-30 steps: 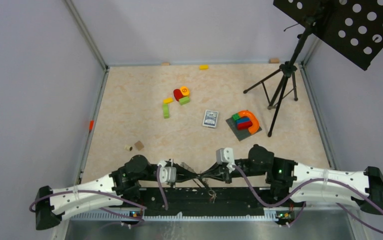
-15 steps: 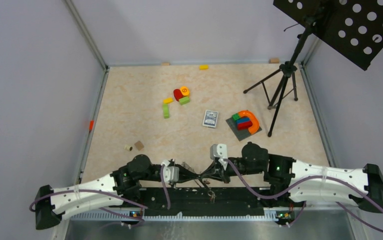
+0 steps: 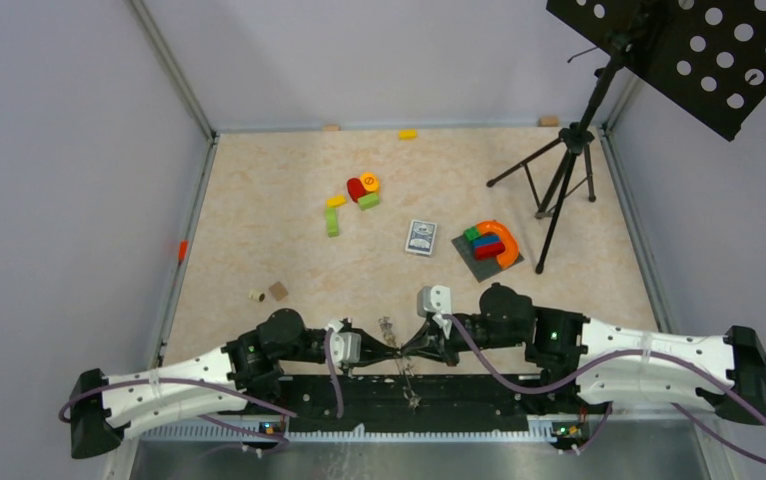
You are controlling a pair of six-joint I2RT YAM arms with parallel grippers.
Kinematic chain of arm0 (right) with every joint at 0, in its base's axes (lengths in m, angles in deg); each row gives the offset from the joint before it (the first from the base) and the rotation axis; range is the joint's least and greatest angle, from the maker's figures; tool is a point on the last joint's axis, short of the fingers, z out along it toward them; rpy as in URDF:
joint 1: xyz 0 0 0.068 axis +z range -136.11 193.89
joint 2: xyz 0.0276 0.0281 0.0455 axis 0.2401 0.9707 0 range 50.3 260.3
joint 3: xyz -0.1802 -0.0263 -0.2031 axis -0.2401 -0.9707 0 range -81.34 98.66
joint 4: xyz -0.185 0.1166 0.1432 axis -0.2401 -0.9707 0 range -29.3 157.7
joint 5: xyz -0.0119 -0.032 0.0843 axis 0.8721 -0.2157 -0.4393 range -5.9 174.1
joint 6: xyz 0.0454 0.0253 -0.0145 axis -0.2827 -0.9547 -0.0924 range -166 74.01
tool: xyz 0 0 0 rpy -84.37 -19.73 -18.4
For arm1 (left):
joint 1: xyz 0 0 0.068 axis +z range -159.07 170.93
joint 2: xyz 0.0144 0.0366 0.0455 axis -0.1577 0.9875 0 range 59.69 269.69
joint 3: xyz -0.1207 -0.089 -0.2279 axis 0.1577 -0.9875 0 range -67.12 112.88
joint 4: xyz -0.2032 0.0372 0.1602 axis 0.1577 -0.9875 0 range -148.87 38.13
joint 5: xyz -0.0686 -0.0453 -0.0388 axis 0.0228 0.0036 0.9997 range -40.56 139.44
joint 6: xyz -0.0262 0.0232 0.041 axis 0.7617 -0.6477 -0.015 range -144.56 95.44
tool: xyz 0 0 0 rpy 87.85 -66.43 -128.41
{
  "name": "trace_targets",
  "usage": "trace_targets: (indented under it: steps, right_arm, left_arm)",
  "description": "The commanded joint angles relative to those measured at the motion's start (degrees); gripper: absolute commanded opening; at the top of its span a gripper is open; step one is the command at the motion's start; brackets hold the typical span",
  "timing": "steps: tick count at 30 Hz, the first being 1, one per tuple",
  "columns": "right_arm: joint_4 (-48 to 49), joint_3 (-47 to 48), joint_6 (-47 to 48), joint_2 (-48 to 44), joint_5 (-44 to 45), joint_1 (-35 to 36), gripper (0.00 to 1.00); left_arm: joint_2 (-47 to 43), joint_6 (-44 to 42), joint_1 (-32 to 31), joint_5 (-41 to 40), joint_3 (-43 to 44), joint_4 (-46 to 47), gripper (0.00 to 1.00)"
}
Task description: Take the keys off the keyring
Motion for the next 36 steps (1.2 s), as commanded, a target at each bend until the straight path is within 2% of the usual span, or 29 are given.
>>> trace_targets:
  steps: [1, 8, 9, 11, 16, 21, 23, 27, 30, 33, 35, 36]
  right_arm:
    - [7.05, 4.65, -0.77, 0.59, 1.20, 0.14, 0.00]
    - [5.61, 5.35, -0.98, 1.94, 1.50, 0.05, 0.00]
    - [5.47, 5.37, -1.03, 2.10, 1.53, 0.11, 0.00]
    - [5.62, 5.29, -1.12, 2.19, 1.51, 0.08, 0.00]
    - [6.22, 4.12, -1.45, 1.41, 2.99, 0.13, 0.00]
    - [7.67, 0.13, -2.54, -1.12, 8.72, 0.12, 0.00]
    - [8.61, -1.88, -3.35, -2.71, 11.89, 0.12, 0.01]
    - [9.53, -5.41, -8.15, -5.50, 21.57, 0.06, 0.16]
    - [8.42, -6.68, -13.21, -5.25, 27.51, 0.12, 0.25]
    - [5.84, -6.18, -17.73, -3.17, 30.51, 0.06, 0.32]
    - [4.61, -5.29, -19.02, -1.01, 30.66, 0.07, 0.36]
    - [4.40, -5.04, -19.26, 0.00, 30.66, 0.13, 0.36]
  left_arm:
    - [0.53, 0.06, -0.30, -0.27, 2.14, 4.74, 0.10]
    - [0.85, -0.81, -0.30, -1.24, 2.92, 2.94, 0.12]
    - [0.88, -0.90, -0.29, -1.22, 3.06, 2.81, 0.11]
    - [1.06, -1.22, -0.30, -1.00, 3.25, 2.35, 0.00]
    - [0.46, -1.16, -0.30, -1.41, 2.93, 2.04, 0.00]
    - [-1.79, 3.11, -0.28, -10.13, 1.85, 1.43, 0.00]
    - [-2.86, 7.59, -0.30, -17.70, 1.61, 0.64, 0.10]
    - [-4.26, 21.66, -0.26, -40.21, 2.85, -5.29, 0.33]
    - [-4.19, 32.24, -0.30, -55.54, 5.62, -14.43, 0.39]
    - [-3.19, 45.10, -0.30, -67.00, 10.02, -30.41, 0.39]
    - [-1.91, 59.57, -0.30, -73.11, 13.59, -44.37, 0.38]
    - [-1.06, 69.83, -0.30, -74.85, 15.24, -53.90, 0.37]
